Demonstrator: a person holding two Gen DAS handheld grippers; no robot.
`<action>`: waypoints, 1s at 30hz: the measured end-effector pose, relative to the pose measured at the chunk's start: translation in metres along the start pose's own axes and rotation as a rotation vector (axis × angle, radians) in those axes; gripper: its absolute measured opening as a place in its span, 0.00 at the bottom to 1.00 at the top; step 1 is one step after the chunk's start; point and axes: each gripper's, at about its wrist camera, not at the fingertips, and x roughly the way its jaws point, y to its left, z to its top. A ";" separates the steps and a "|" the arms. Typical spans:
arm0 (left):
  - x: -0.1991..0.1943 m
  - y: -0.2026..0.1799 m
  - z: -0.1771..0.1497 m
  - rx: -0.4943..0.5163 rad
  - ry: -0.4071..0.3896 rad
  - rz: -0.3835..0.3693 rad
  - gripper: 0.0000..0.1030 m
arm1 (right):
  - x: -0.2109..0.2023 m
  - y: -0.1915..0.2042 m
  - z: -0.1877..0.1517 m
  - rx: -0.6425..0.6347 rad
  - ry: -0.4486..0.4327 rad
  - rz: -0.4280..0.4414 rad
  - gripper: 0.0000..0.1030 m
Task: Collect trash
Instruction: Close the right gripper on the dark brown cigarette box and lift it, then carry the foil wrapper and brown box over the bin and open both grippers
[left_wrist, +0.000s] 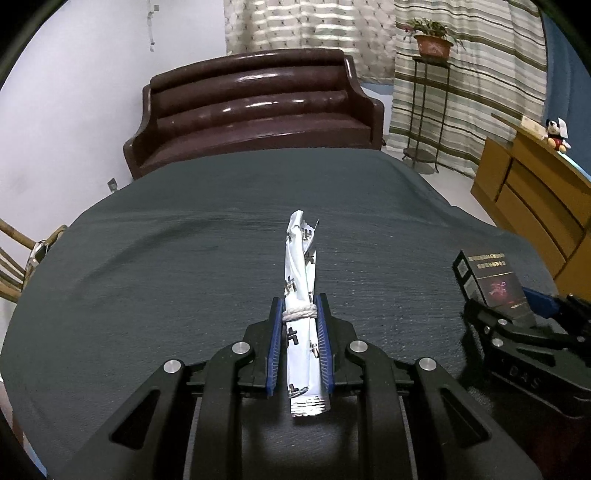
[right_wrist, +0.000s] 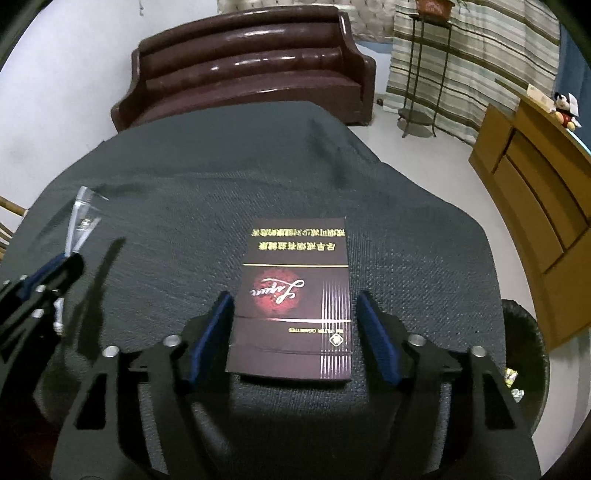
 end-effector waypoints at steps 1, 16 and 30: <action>0.000 0.001 0.000 -0.002 -0.001 0.000 0.18 | 0.000 0.001 -0.001 -0.008 -0.001 -0.010 0.54; -0.017 0.005 -0.010 -0.015 -0.018 -0.032 0.18 | -0.029 0.003 -0.021 -0.035 -0.084 0.022 0.52; -0.046 -0.028 -0.029 0.022 -0.043 -0.066 0.18 | -0.072 -0.024 -0.057 0.015 -0.143 0.016 0.52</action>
